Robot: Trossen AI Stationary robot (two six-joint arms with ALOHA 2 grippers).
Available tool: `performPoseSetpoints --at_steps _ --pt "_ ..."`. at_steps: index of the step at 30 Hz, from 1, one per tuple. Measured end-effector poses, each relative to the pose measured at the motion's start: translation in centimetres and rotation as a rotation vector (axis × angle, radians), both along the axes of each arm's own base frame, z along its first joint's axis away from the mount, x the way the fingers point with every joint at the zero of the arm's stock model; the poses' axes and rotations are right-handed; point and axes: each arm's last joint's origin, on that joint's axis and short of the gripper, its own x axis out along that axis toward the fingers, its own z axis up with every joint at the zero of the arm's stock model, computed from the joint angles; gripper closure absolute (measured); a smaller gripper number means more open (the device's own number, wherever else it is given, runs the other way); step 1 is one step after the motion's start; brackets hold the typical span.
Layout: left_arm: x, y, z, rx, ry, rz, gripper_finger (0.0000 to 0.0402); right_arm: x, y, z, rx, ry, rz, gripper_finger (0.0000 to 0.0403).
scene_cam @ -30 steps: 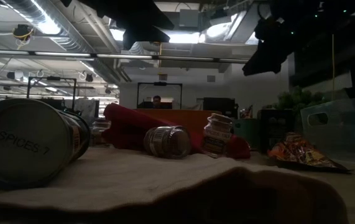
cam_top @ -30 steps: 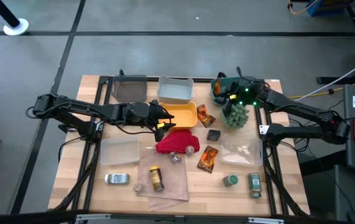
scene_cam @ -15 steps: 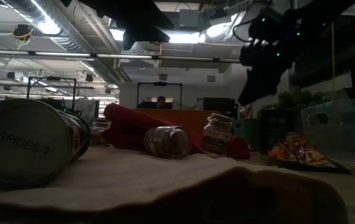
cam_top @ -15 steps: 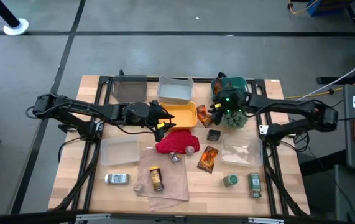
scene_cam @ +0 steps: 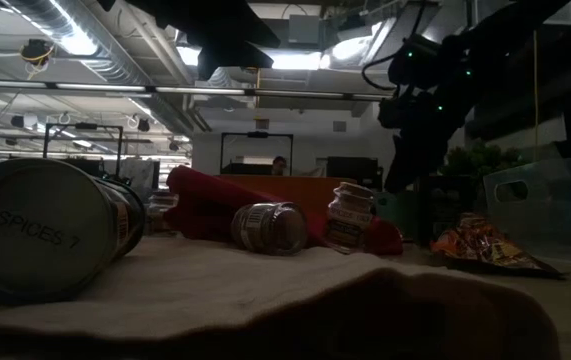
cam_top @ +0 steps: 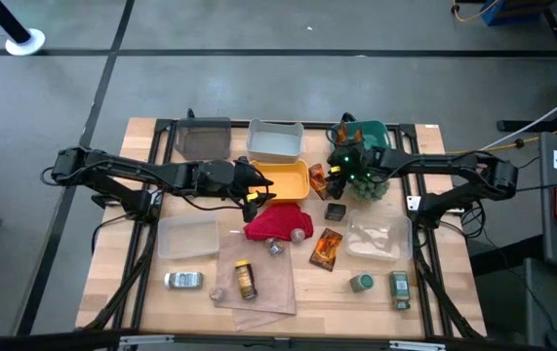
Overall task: Sort spices by type
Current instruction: Put the brown seasoning pack into the green bin
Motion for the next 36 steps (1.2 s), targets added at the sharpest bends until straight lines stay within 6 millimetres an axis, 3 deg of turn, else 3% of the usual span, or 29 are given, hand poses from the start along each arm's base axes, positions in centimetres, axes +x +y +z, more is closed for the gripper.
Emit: performPoseSetpoints --at_steps 10,25,36 --pt "0.0 0.0 0.0 0.0 0.0 0.0 0.0233 0.5 1.0 -0.2 -0.065 0.033 0.024 0.0262" --pt "0.0 0.0 0.0 -0.003 0.0 0.001 0.0233 1.4 0.6 -3.8 -0.016 0.166 0.004 0.0262" --pt "0.0 0.0 0.0 -0.004 0.0 0.001 0.0233 2.3 0.4 -4.8 0.017 0.143 0.021 0.0262"
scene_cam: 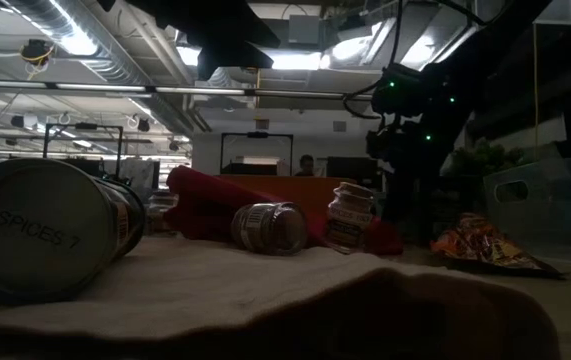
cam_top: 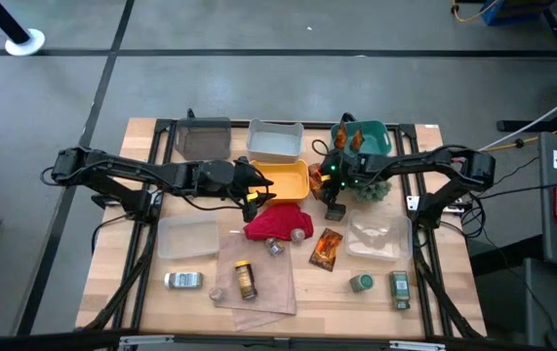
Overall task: Sort spices by type
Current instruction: Put the brown seasoning pack into the green bin
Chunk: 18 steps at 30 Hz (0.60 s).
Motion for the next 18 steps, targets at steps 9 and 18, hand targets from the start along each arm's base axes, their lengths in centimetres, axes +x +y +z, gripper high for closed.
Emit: performPoseSetpoints --at_steps 9,18 --pt "0.0 -0.1 0.0 0.0 0.0 -0.002 0.0233 -0.1 0.1 0.1 0.021 -0.005 -0.012 0.0262" --pt "0.0 -0.1 0.0 0.0 0.001 -0.002 0.0233 1.1 -0.6 2.8 -0.044 0.041 -0.019 0.0262"
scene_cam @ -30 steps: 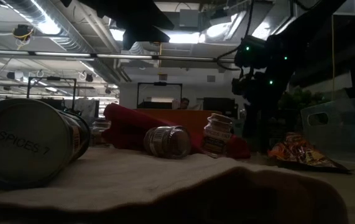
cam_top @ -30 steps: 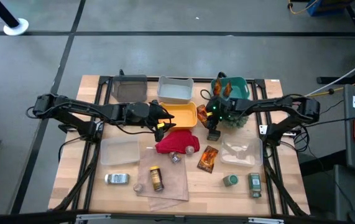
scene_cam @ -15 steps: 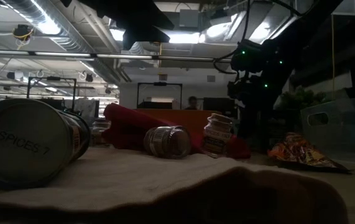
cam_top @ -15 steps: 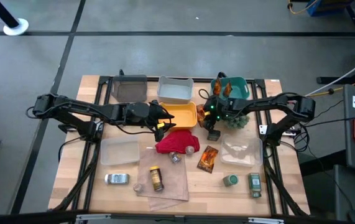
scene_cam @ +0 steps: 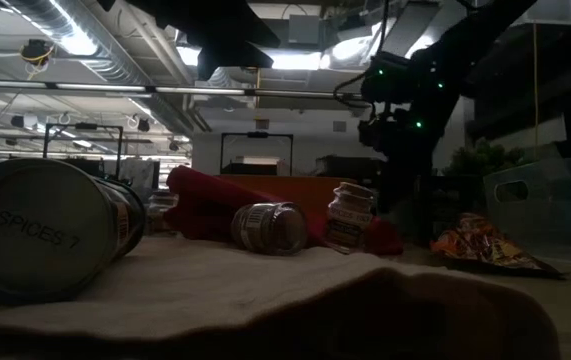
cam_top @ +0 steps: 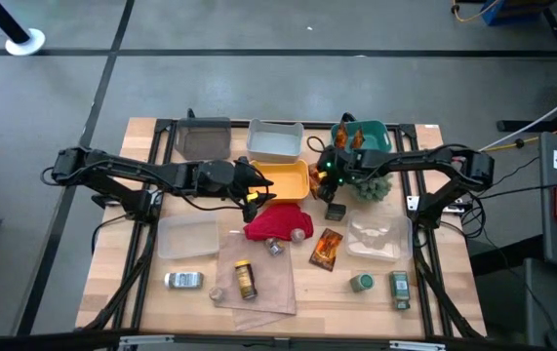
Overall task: Sort spices by type
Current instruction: Put the brown seasoning pack into the green bin
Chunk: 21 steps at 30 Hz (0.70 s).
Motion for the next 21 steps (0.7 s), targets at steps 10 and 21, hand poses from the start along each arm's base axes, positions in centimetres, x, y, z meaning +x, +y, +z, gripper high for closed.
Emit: performPoseSetpoints --at_steps 10,21 --pt "0.0 0.0 0.0 0.0 0.0 0.0 0.0233 0.5 -0.2 -0.8 -0.012 0.026 -0.01 0.0262" --pt "0.0 0.0 0.0 0.0 0.0 0.0 0.0233 1.3 -0.6 -4.0 -0.01 0.114 -0.023 0.0269"
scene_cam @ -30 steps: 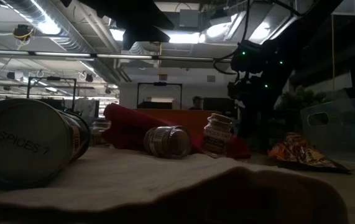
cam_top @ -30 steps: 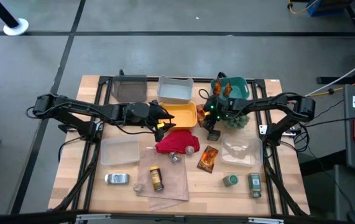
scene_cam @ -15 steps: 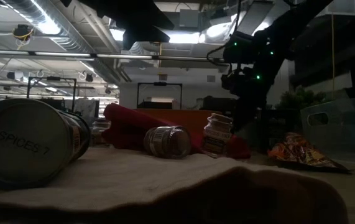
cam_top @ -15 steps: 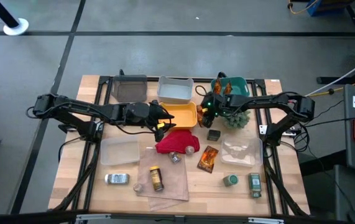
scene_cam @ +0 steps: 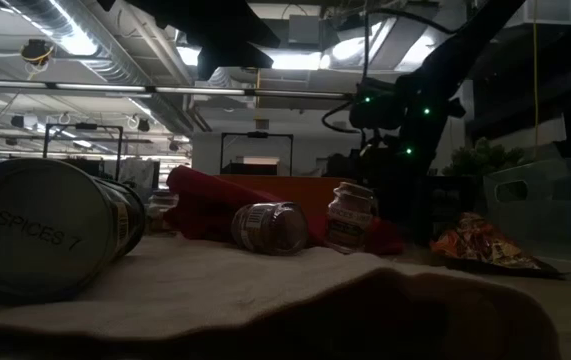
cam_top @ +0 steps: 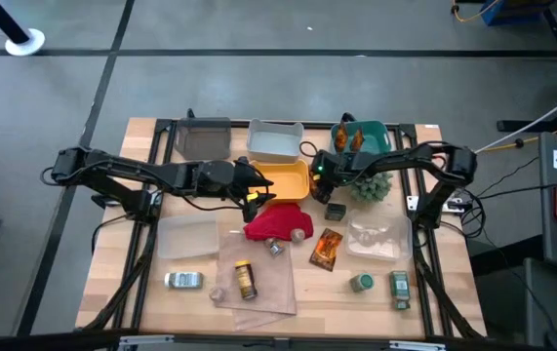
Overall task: Sort spices by type
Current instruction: Put the brown seasoning pack into the green bin
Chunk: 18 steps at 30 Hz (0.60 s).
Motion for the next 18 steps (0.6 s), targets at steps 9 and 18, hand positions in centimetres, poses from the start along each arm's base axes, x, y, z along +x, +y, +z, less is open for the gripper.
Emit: performPoseSetpoints --at_steps 9,18 --pt "0.0 0.0 0.0 0.0 0.0 0.0 0.0233 -0.1 0.2 0.8 0.038 -0.008 0.018 0.0388" --pt "0.0 0.0 0.0 0.0 -0.001 0.001 0.0233 0.3 0.0 4.0 0.072 0.1 0.048 0.039"
